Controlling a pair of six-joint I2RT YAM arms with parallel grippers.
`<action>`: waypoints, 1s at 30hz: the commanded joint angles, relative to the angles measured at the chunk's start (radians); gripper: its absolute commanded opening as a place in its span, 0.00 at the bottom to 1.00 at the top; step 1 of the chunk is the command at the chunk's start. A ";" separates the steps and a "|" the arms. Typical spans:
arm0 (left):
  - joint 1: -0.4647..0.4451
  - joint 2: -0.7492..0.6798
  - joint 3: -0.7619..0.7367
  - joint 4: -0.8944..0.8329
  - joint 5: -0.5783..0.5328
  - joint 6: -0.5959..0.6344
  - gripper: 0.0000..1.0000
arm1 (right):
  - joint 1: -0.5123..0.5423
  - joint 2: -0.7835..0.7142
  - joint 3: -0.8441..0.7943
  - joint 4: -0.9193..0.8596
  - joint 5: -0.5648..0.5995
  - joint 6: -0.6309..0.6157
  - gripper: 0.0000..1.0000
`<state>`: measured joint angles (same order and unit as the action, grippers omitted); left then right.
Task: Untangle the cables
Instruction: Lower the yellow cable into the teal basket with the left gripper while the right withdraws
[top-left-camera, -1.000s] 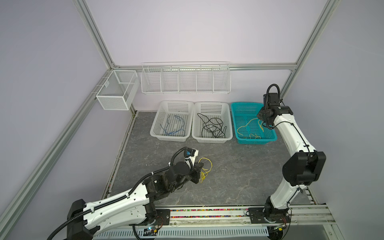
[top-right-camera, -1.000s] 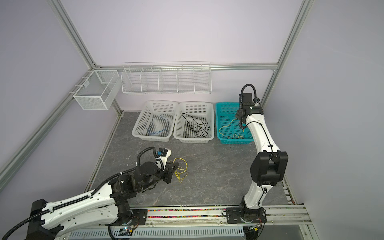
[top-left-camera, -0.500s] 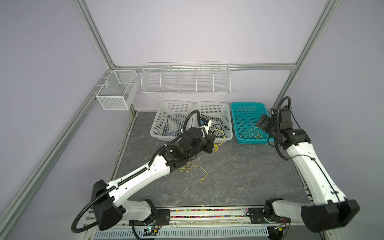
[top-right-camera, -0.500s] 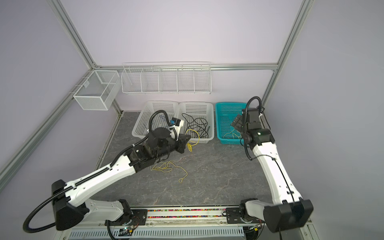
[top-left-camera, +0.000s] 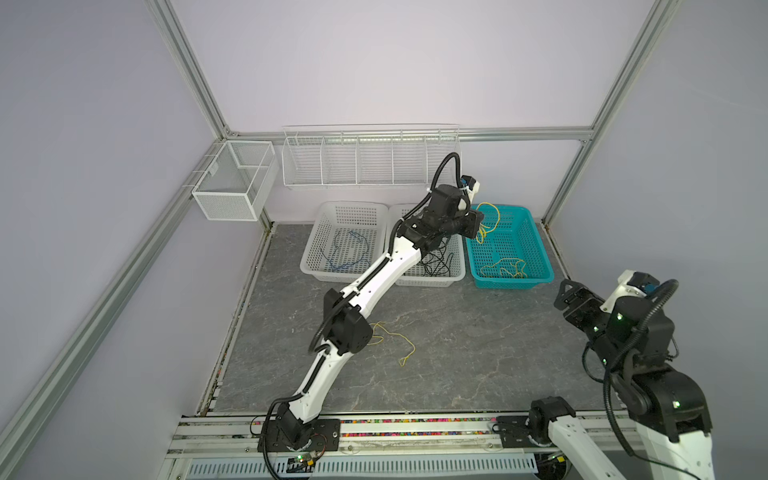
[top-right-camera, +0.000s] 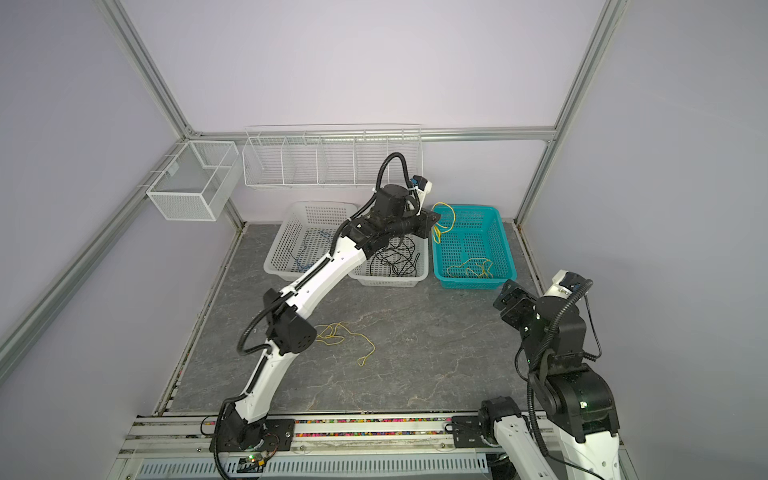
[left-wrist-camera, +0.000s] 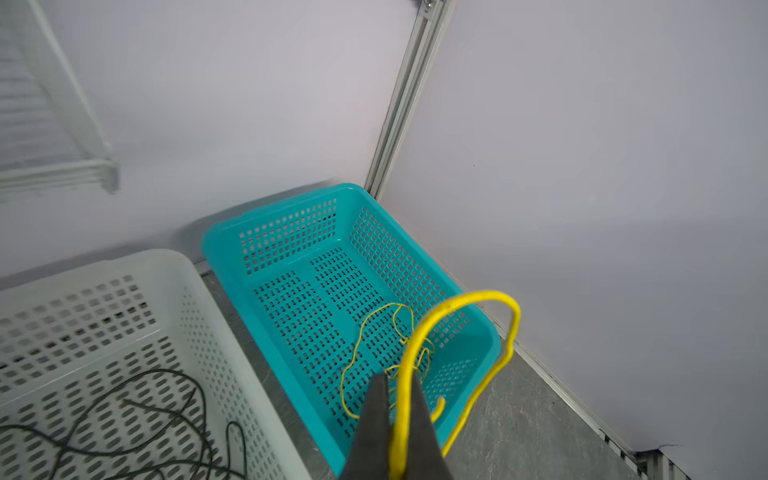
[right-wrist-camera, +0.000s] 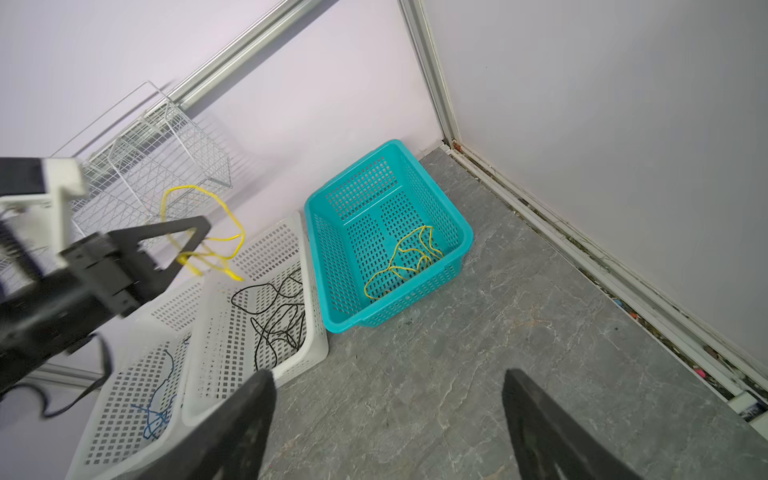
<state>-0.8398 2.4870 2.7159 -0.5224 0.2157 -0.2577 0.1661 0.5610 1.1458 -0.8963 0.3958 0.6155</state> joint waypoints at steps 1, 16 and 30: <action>0.010 0.115 0.098 -0.011 0.082 -0.082 0.00 | 0.001 -0.054 0.037 -0.092 -0.009 -0.026 0.88; -0.014 0.245 0.044 0.291 0.031 -0.229 0.17 | 0.000 -0.128 0.076 -0.160 -0.102 -0.040 0.88; -0.025 -0.079 -0.114 0.067 -0.103 -0.028 0.67 | 0.001 0.004 0.057 -0.157 -0.338 -0.078 0.88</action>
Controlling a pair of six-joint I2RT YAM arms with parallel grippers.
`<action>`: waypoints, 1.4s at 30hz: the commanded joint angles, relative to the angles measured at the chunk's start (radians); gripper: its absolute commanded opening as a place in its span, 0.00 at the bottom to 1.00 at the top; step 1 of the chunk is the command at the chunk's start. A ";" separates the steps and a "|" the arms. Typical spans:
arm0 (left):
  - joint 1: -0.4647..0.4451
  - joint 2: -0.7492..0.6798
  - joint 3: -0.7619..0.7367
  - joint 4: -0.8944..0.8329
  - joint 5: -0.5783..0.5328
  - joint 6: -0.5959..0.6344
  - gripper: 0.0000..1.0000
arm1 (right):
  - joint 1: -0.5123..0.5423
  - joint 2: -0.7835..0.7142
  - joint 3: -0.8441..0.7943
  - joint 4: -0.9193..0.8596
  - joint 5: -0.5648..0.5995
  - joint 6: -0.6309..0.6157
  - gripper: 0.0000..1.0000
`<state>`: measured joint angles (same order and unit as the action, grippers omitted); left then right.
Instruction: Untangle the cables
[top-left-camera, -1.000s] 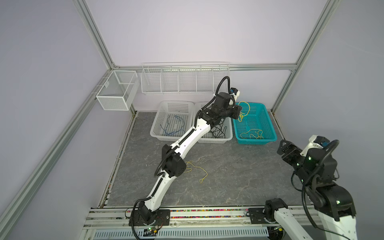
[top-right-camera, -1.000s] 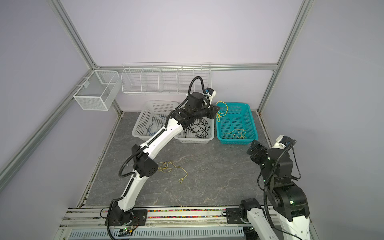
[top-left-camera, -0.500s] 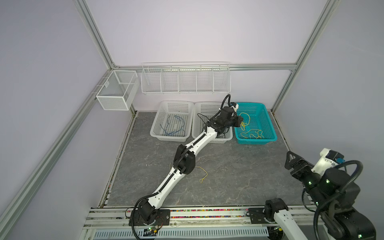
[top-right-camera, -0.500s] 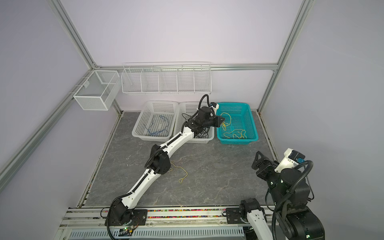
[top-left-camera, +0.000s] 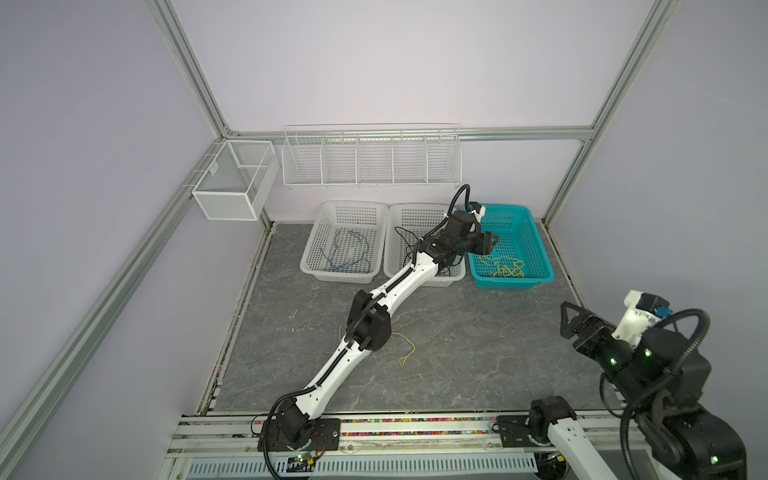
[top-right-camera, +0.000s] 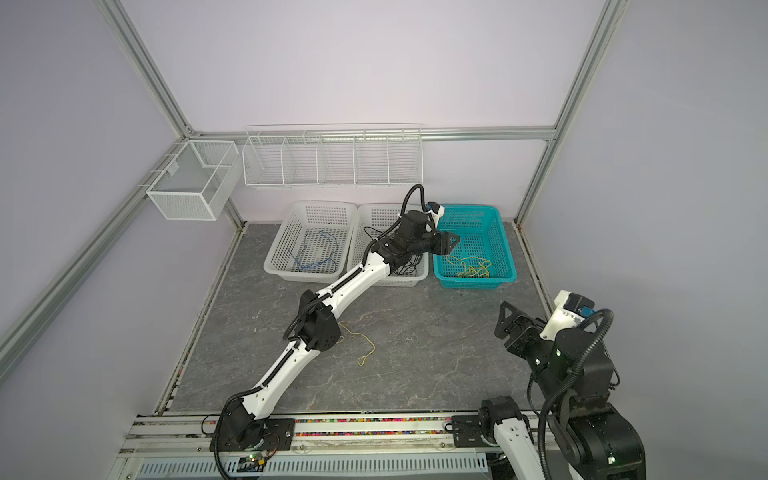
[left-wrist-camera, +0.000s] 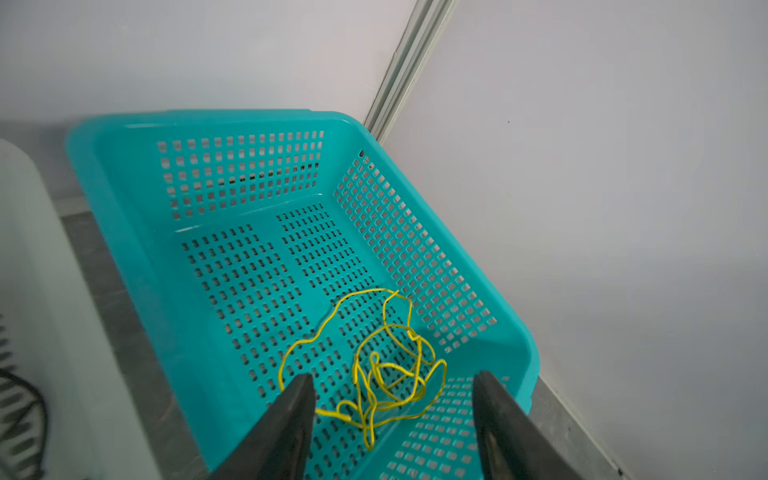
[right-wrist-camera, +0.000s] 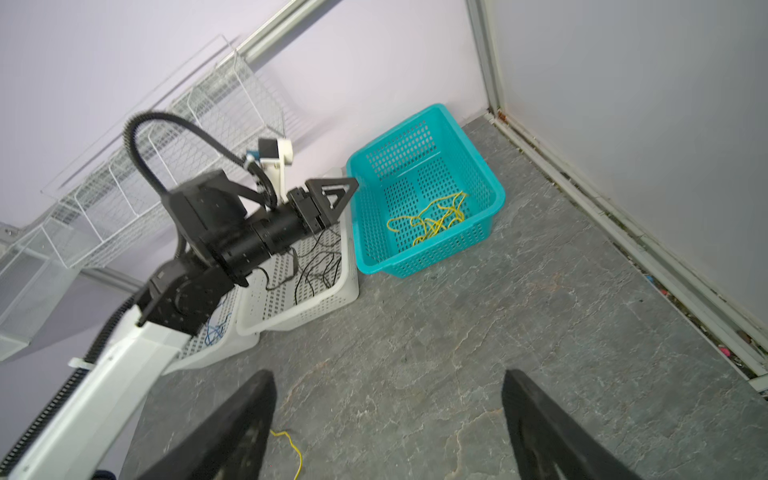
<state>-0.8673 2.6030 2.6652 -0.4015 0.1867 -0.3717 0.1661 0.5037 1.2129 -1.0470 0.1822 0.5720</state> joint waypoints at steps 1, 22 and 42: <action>0.008 -0.279 -0.175 -0.036 -0.087 0.100 0.69 | 0.001 0.089 -0.029 0.005 -0.187 -0.039 0.88; 0.147 -1.613 -1.833 0.155 -0.340 -0.152 0.82 | 0.676 0.707 -0.341 0.562 -0.183 0.113 0.93; 0.244 -2.036 -2.220 -0.096 -0.354 -0.318 0.88 | 0.786 1.241 -0.198 0.769 -0.239 0.180 0.54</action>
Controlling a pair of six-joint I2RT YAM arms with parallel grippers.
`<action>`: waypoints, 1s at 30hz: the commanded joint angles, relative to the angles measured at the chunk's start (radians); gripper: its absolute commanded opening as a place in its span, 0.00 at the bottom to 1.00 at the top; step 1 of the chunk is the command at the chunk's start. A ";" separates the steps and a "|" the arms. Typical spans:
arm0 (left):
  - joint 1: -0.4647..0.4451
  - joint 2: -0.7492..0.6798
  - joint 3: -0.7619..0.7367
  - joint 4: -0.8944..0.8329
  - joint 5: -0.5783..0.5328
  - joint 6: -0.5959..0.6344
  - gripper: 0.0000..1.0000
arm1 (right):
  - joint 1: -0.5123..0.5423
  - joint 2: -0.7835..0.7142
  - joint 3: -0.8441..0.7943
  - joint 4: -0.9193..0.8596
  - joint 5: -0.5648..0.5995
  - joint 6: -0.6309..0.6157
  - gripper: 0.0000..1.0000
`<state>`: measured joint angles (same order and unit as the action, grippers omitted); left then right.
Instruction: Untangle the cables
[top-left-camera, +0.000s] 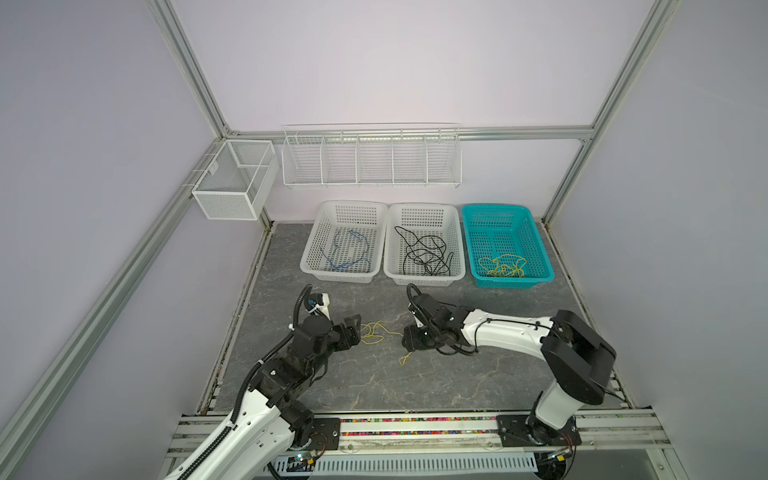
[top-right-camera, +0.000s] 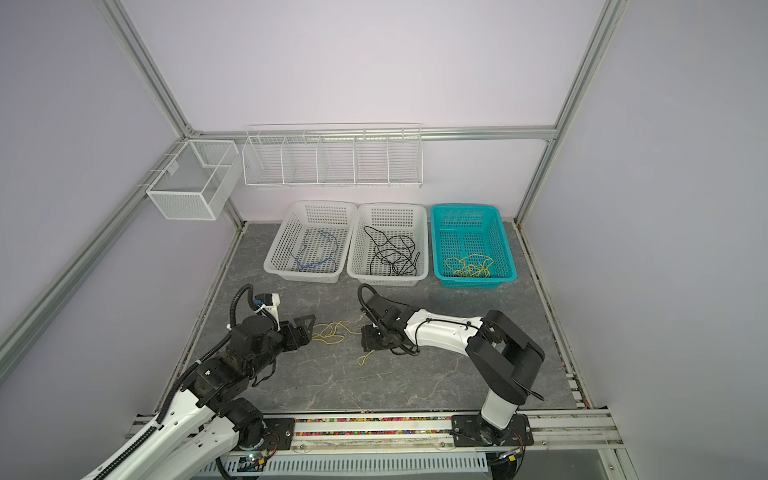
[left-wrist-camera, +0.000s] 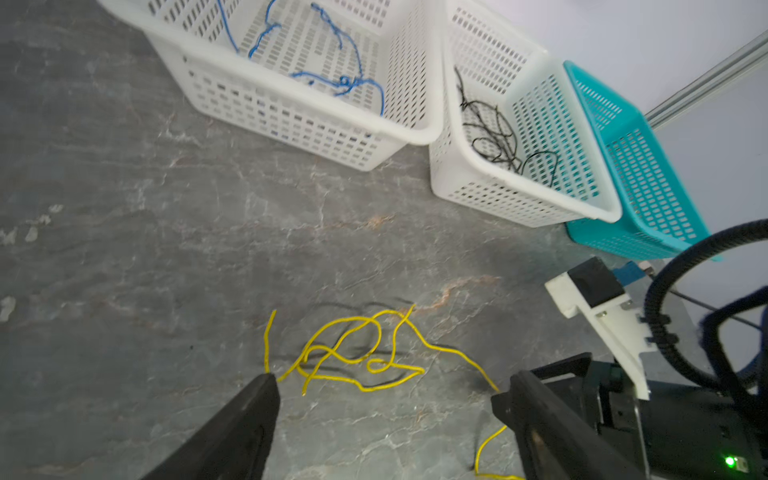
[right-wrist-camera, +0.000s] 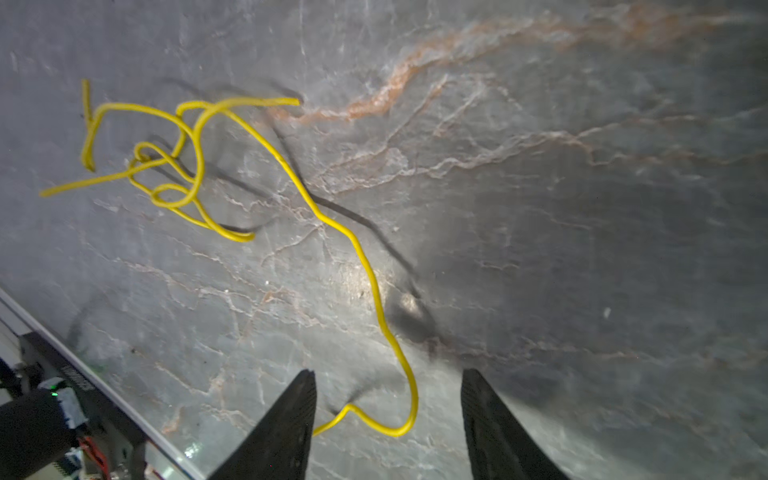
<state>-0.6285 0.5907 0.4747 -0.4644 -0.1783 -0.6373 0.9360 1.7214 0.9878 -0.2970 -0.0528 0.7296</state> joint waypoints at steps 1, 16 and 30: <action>0.006 -0.027 -0.040 -0.030 0.015 -0.061 0.88 | 0.019 0.034 0.030 0.018 -0.002 0.024 0.52; 0.016 0.078 -0.165 0.102 0.093 -0.116 0.87 | -0.004 -0.183 0.026 -0.186 0.195 -0.017 0.07; 0.024 0.316 -0.137 0.380 0.212 -0.153 0.85 | -0.073 -0.671 0.080 -0.522 0.438 -0.113 0.07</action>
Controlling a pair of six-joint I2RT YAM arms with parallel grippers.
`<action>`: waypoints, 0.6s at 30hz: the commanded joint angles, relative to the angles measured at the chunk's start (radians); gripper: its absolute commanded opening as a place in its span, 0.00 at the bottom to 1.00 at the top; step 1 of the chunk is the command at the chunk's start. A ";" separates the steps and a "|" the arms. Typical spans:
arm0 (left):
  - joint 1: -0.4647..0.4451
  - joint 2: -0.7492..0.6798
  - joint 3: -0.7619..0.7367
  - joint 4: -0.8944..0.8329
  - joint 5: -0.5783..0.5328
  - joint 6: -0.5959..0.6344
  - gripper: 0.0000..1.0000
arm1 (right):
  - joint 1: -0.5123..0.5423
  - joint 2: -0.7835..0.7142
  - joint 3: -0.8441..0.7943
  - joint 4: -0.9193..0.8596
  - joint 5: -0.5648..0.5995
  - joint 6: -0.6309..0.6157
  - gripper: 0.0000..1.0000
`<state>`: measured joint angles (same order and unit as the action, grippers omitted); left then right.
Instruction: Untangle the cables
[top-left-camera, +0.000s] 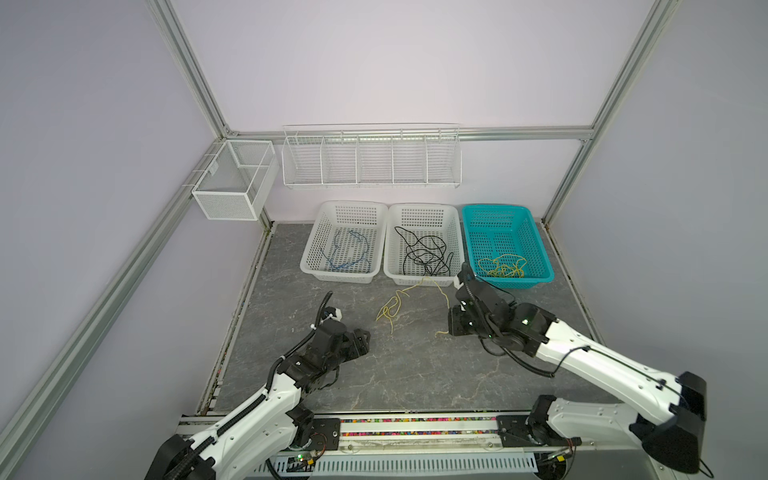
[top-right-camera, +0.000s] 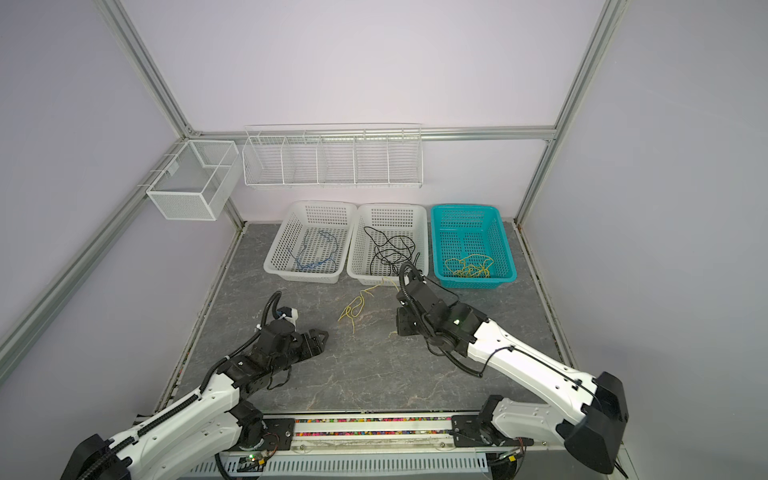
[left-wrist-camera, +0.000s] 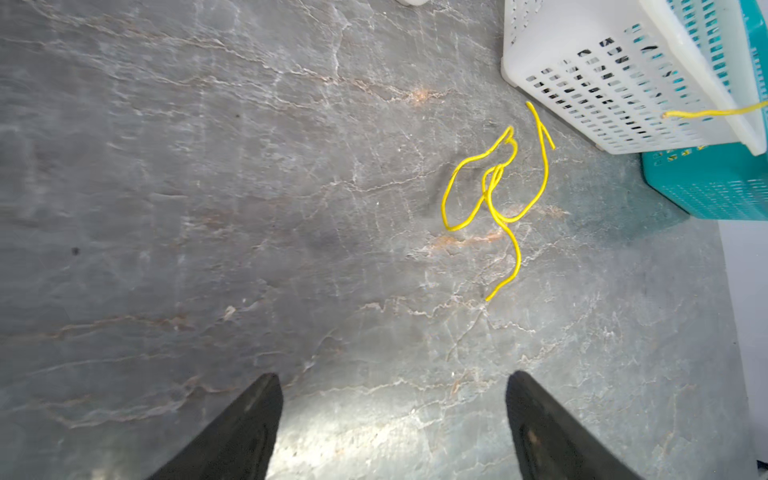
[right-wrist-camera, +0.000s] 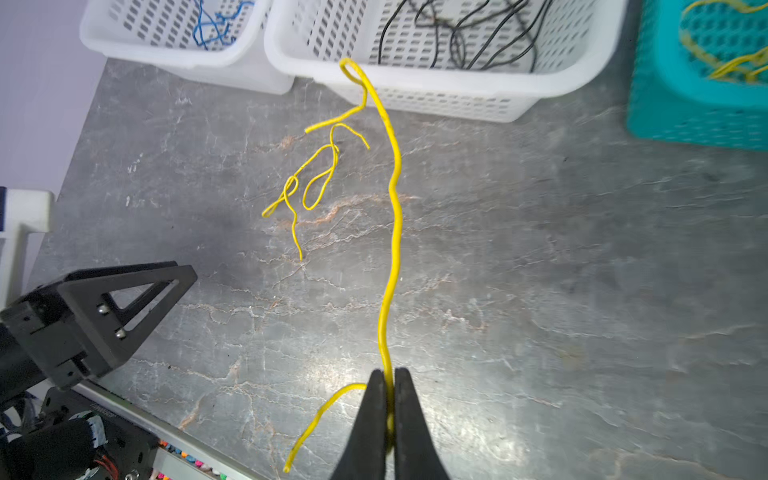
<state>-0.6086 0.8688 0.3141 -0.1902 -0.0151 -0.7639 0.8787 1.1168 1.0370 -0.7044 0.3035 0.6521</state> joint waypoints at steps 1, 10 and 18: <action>0.004 0.057 0.027 0.133 0.064 -0.029 0.84 | -0.020 -0.091 0.040 -0.133 0.094 -0.041 0.07; 0.004 0.211 0.101 0.229 0.133 -0.038 0.82 | -0.216 -0.218 0.140 -0.229 0.236 -0.182 0.07; 0.004 0.352 0.216 0.219 0.136 -0.041 0.78 | -0.611 -0.052 0.199 -0.086 -0.021 -0.178 0.07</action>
<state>-0.6086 1.1793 0.4751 0.0174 0.1078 -0.7898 0.3393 1.0031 1.2129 -0.8612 0.3916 0.4744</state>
